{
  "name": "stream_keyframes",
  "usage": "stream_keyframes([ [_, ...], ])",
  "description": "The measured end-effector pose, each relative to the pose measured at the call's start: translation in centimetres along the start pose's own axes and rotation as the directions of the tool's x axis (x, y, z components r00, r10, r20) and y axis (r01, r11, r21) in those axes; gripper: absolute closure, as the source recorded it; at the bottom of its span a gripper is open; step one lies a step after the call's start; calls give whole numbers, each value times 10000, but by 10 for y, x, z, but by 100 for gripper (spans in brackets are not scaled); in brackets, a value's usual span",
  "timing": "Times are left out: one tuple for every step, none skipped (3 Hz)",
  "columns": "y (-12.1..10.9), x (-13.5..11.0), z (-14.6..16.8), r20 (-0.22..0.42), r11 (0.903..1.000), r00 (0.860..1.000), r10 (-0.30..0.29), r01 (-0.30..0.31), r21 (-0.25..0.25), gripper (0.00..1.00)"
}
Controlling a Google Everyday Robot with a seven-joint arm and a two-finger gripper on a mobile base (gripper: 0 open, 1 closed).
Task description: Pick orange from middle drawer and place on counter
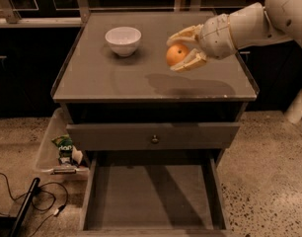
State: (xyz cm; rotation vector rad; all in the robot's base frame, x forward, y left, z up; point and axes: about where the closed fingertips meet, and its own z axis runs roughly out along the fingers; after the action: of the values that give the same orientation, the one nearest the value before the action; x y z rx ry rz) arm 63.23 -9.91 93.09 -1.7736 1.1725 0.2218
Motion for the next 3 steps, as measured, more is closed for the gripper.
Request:
stream_keyframes([
  [-14, 18, 12, 331, 9984, 9979, 563, -566, 82, 100],
  [-18, 49, 13, -243, 9796, 9810, 1925, -1907, 632, 100],
  [-29, 74, 20, -677, 9353, 9400, 3345, -3224, 1459, 100],
])
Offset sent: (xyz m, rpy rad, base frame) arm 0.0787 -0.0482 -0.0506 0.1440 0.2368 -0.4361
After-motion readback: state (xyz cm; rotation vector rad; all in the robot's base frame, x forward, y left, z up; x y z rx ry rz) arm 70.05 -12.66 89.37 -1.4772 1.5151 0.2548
